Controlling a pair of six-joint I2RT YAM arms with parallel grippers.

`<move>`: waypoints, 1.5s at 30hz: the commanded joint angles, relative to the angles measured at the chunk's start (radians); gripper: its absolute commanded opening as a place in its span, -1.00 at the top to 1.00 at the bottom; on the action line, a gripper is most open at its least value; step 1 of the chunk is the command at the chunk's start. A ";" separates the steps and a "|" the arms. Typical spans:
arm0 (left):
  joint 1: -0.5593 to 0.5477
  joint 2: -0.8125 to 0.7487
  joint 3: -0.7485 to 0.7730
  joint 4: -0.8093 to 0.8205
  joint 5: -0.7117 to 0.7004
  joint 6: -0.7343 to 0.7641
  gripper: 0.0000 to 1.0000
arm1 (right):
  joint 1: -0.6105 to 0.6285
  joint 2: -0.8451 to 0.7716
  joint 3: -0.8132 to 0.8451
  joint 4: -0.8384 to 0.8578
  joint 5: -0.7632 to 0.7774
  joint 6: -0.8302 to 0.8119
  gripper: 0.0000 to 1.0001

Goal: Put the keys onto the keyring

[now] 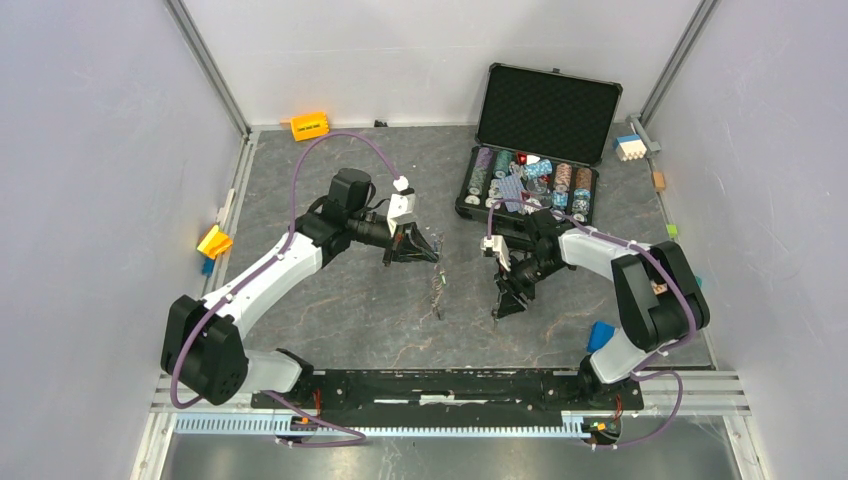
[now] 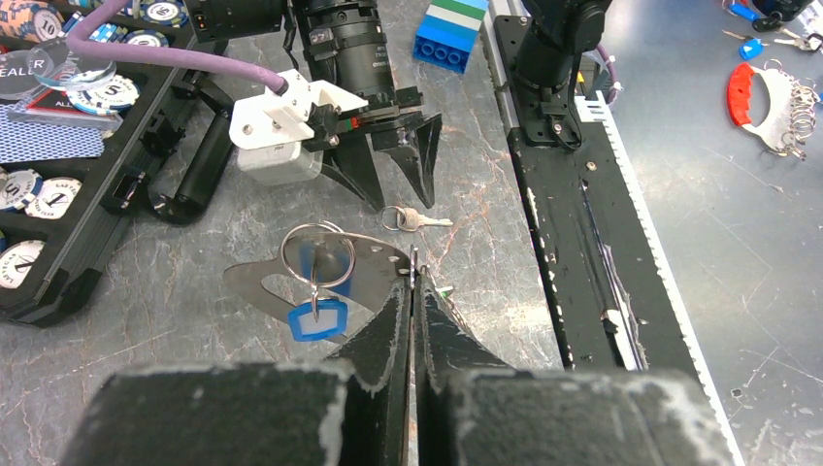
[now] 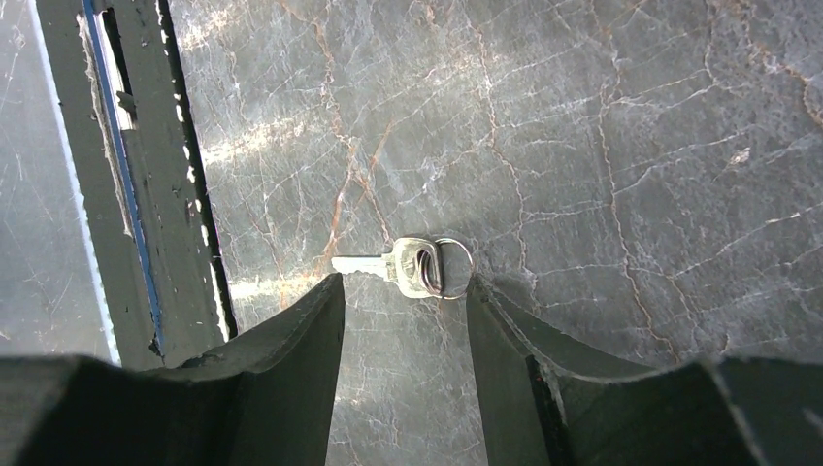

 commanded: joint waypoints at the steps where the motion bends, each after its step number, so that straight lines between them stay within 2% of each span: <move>1: 0.003 -0.021 0.036 0.006 0.053 0.034 0.96 | -0.002 0.005 0.017 0.006 -0.011 0.005 -0.09; 15: 0.003 -0.028 0.037 0.006 0.056 0.032 0.96 | -0.028 -0.028 0.002 0.035 0.041 0.040 -0.09; 30: 0.003 -0.019 0.040 0.006 0.056 0.031 0.96 | -0.019 0.012 -0.039 0.065 -0.002 0.066 -0.08; 45: 0.003 -0.022 0.037 0.006 0.058 0.032 0.96 | -0.010 0.025 -0.014 0.058 -0.068 0.089 -0.03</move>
